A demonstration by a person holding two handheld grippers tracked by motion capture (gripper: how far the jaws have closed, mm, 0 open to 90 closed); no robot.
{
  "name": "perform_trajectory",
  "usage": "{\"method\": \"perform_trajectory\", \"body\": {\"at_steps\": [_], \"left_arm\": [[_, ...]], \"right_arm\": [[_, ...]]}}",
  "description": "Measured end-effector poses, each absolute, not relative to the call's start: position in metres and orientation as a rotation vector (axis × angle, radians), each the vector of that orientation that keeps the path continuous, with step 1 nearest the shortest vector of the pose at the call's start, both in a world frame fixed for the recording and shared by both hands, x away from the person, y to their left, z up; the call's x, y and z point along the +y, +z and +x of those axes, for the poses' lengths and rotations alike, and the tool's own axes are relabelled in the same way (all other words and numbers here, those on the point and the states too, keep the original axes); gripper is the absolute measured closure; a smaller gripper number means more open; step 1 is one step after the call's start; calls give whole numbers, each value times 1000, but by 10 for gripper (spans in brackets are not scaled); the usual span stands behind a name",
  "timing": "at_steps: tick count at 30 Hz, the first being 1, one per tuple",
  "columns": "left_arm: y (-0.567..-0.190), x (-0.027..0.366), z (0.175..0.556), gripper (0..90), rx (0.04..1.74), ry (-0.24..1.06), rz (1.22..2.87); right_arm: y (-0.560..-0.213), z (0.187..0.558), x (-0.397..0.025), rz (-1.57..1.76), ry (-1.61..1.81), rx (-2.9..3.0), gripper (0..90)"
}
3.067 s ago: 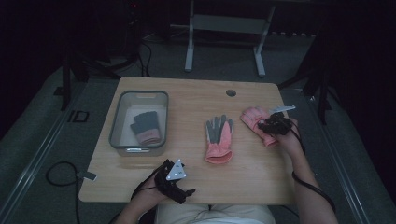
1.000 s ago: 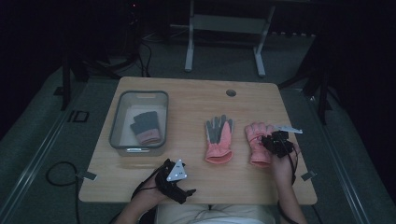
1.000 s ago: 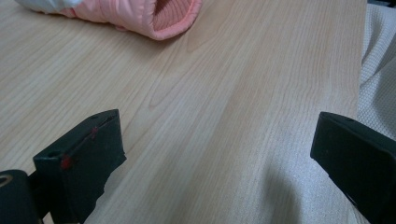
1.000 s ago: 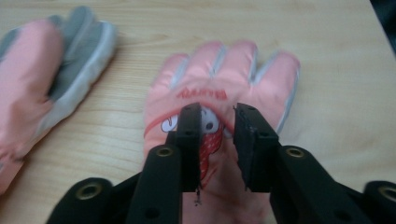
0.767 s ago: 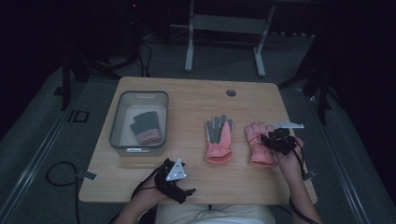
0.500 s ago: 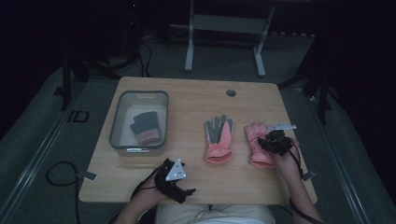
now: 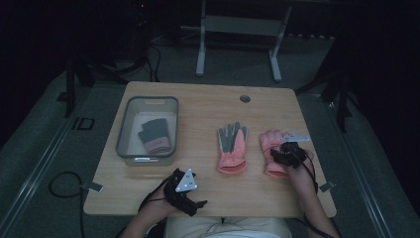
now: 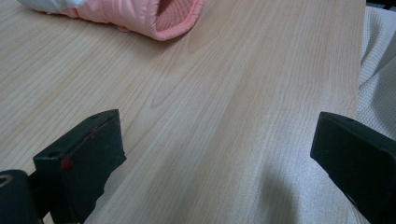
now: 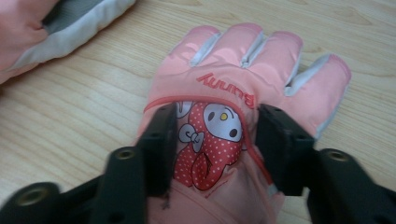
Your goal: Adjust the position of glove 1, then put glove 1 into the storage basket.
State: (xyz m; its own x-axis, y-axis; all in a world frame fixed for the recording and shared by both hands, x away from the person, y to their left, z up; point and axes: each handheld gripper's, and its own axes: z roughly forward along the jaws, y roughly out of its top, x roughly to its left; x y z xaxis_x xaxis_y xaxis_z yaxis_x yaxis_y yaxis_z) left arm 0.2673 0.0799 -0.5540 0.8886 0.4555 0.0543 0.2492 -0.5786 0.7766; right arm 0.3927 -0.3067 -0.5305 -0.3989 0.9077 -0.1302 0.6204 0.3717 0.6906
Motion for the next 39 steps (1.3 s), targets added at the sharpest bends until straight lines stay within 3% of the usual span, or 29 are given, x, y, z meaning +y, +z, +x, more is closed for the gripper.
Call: {"method": "perform_trajectory", "body": {"at_steps": [5,8,17,29,39], "left_arm": [[-554,79,267,23,499,317,2219],[-554,78,266,22,498,320,2220],[-553,81,267,23,504,326,2216],[-553,81,267,23,501,329,2214],[-552,81,266,23,497,331,2212]], "right_arm": [[-528,394,-304,1362,746,2121,777],[-525,394,-303,1388,746,2101,833],[-489,389,-299,1420,811,2003,854],[-429,384,-261,1310,939,1968,854],[-406,381,-228,1263,1010,1973,854]]}}
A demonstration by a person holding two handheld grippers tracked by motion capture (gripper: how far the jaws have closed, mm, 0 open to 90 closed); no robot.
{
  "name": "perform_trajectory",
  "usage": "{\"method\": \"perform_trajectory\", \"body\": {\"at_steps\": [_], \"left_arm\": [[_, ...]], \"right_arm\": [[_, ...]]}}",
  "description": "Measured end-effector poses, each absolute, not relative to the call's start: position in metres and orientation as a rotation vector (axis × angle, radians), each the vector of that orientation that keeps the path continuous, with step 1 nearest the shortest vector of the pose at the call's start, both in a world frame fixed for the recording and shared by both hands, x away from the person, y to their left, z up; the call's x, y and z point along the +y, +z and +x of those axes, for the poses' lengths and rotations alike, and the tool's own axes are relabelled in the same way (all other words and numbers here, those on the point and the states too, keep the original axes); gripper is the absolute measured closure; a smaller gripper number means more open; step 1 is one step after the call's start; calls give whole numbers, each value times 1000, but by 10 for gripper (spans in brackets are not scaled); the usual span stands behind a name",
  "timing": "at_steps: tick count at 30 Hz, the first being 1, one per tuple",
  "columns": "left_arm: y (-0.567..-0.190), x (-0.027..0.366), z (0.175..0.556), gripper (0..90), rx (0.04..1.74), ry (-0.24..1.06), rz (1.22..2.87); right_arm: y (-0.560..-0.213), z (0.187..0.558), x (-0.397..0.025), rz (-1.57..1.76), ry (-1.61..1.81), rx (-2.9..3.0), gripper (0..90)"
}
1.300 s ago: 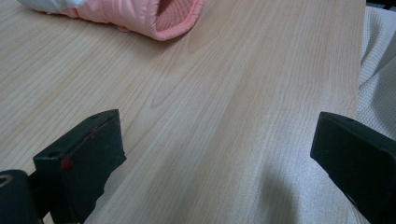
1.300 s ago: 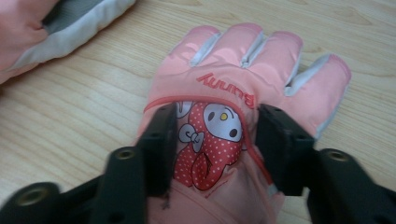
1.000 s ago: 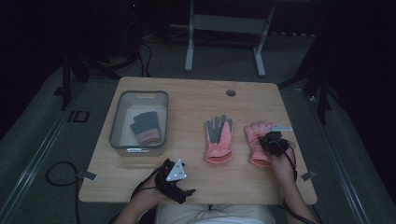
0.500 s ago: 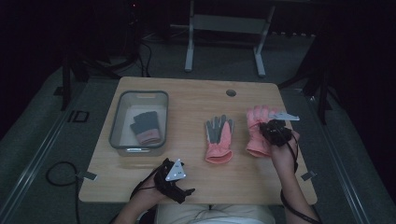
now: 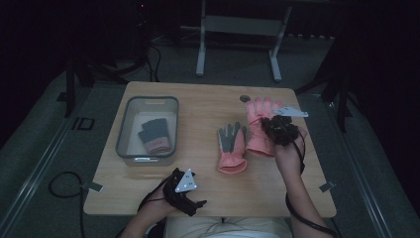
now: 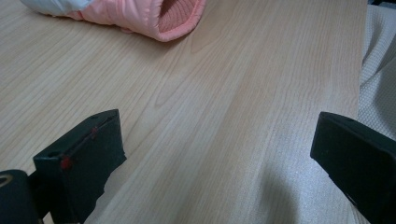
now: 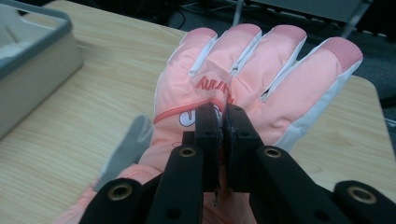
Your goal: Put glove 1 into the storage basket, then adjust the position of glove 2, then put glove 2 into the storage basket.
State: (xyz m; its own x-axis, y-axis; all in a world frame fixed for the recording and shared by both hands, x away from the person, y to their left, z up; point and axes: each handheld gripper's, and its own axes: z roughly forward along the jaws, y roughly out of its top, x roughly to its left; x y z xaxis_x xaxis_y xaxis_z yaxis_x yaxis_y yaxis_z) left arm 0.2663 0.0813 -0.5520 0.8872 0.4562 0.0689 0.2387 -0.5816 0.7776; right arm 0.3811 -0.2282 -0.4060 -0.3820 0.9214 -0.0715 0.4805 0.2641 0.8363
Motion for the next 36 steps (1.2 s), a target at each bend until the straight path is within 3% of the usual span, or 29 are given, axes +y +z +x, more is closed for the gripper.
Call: {"method": "perform_trajectory", "body": {"at_steps": [21,36], "left_arm": [[-551,81,266,22,489,333,2213],[-552,79,268,23,482,328,2211]], "right_arm": [[-410,378,-174,1292,1060,1996,854],[-450,378,-152,1327,959,2083,851]]}}
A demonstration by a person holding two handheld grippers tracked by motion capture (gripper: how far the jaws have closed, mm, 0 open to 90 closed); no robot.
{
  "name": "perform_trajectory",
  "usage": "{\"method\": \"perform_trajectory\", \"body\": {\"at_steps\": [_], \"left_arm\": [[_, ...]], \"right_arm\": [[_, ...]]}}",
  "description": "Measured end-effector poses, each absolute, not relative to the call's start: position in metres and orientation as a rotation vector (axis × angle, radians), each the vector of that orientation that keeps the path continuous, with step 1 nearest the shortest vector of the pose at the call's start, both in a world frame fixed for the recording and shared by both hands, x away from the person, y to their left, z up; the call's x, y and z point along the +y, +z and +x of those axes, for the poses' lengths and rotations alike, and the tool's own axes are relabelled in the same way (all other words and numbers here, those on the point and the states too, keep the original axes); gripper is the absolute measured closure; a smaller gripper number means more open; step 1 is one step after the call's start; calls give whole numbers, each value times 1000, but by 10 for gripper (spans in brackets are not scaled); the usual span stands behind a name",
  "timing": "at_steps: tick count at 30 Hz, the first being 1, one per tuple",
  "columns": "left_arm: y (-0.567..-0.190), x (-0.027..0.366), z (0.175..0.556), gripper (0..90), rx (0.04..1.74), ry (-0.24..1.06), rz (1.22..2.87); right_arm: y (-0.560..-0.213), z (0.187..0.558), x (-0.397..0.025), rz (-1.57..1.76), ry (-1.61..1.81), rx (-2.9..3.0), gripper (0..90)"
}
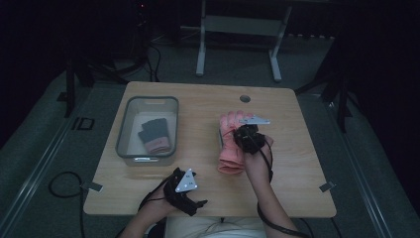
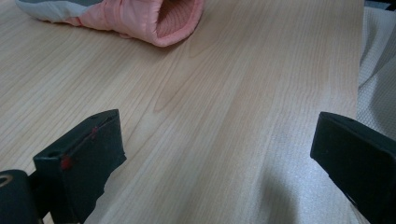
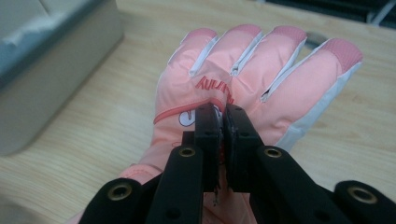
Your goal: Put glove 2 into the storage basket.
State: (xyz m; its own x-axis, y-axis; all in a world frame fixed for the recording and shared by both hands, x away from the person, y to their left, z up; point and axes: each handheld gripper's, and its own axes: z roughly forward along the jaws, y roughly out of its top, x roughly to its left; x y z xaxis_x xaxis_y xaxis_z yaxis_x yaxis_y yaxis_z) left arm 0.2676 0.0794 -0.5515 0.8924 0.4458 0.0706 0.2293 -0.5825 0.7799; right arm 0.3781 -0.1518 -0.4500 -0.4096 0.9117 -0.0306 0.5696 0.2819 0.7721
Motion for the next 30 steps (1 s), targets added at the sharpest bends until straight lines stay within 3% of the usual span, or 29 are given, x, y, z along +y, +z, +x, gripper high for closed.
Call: {"method": "perform_trajectory", "body": {"at_steps": [15,22,30], "left_arm": [[-547,79,269,23,539,332,2158],[-536,77,268,36,583,335,2161],[-517,70,271,37,626,279,2110]], "right_arm": [[-494,393,-144,1347,897,2153,801],[-483,389,-151,1305,961,2179,659],[-460,384,-169,1232,996,2172,627]]}}
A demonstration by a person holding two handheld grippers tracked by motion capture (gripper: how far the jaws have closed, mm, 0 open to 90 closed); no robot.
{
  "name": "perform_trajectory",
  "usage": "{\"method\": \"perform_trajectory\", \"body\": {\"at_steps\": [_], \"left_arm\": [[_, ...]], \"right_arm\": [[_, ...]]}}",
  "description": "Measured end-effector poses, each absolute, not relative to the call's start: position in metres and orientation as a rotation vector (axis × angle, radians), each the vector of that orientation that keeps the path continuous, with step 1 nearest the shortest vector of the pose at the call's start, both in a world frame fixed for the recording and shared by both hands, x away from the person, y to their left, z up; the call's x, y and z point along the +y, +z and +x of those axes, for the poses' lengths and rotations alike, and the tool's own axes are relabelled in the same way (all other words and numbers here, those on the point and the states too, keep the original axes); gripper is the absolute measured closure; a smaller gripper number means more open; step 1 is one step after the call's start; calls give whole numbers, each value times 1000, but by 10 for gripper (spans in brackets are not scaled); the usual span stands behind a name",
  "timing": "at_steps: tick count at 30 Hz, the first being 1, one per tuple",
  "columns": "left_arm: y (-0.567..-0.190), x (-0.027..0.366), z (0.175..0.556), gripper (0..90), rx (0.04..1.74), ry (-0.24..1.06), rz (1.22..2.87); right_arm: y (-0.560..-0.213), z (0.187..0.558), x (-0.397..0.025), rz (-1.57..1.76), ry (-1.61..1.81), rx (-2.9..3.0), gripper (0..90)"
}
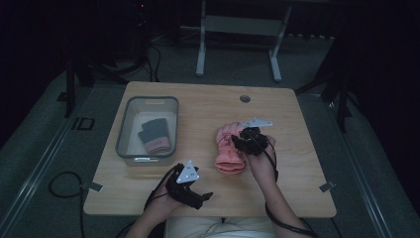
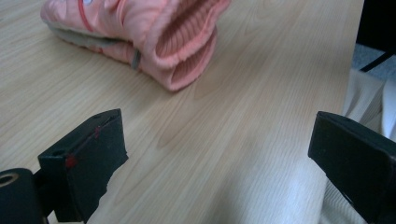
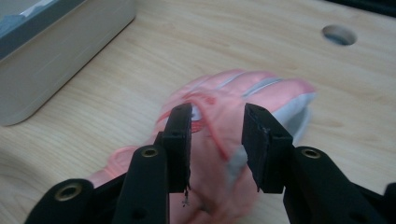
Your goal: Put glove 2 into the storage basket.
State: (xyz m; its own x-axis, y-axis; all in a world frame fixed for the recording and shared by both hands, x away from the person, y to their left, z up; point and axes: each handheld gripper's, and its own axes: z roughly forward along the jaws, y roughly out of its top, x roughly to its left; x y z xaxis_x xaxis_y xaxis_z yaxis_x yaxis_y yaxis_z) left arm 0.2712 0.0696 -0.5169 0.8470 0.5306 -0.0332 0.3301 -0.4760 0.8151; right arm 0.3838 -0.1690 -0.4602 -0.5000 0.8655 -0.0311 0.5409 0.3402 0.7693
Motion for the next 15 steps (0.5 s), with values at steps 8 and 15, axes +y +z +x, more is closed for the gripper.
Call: {"method": "perform_trajectory", "body": {"at_steps": [8,15], "left_arm": [[-485,50,303,59,650,359,2088],[-456,42,346,110,732,453,2011]], "right_arm": [[-444,392,-187,1206,1062,2182,578],[-460,401,-178,1237,1065,2215,533]]}}
